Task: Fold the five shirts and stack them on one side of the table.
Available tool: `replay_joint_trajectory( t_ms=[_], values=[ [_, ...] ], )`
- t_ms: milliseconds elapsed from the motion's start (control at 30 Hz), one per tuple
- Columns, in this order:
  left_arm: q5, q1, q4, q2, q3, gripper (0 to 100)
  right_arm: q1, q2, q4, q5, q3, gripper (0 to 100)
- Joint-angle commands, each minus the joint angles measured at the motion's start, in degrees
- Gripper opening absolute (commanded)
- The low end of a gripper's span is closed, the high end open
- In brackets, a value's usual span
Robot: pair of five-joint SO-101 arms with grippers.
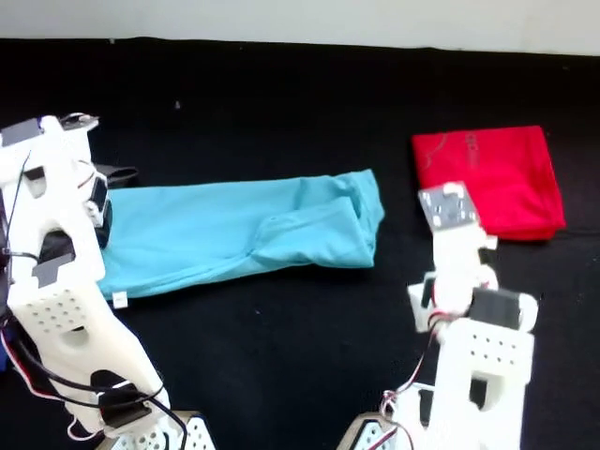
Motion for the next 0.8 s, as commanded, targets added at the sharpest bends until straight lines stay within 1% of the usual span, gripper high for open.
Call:
replay_joint_trajectory(
  t_ms=[0,167,300,400,467,533,600,767],
  values=[
    [-0.53,3.03,5.19,-6.46,-3.56,1,3.3,-4.79,-10.24,0.62,10.95,1.6],
    [-0.18,10.68,5.71,-18.95,0.13,1,5.23,-6.9,-18.51,0.53,20.62,0.7],
    [-0.18,20.53,5.63,-29.58,3.12,1,6.73,-7.08,-26.15,0.53,28.18,0.7],
    [-0.09,29.41,5.63,-33.54,2.86,1,8.92,-7.08,-32.57,0.53,33.36,0.7],
    [-0.09,35.82,5.63,-33.8,1.8,1,11.03,-7.08,-36.26,0.44,36.09,0.7],
    [-0.09,41.63,5.45,-32.48,0.04,1,12.09,-7.08,-37.05,0.26,36.88,0.7],
    [-0.09,46.46,3.52,-29.58,-2.42,1,12.18,-7.08,-37.05,0.26,36.97,0.7],
    [3.25,53.85,-1.76,-17.63,-11.38,1,12.26,-7.08,-37.05,0.26,37.23,0.7]
  ],
)
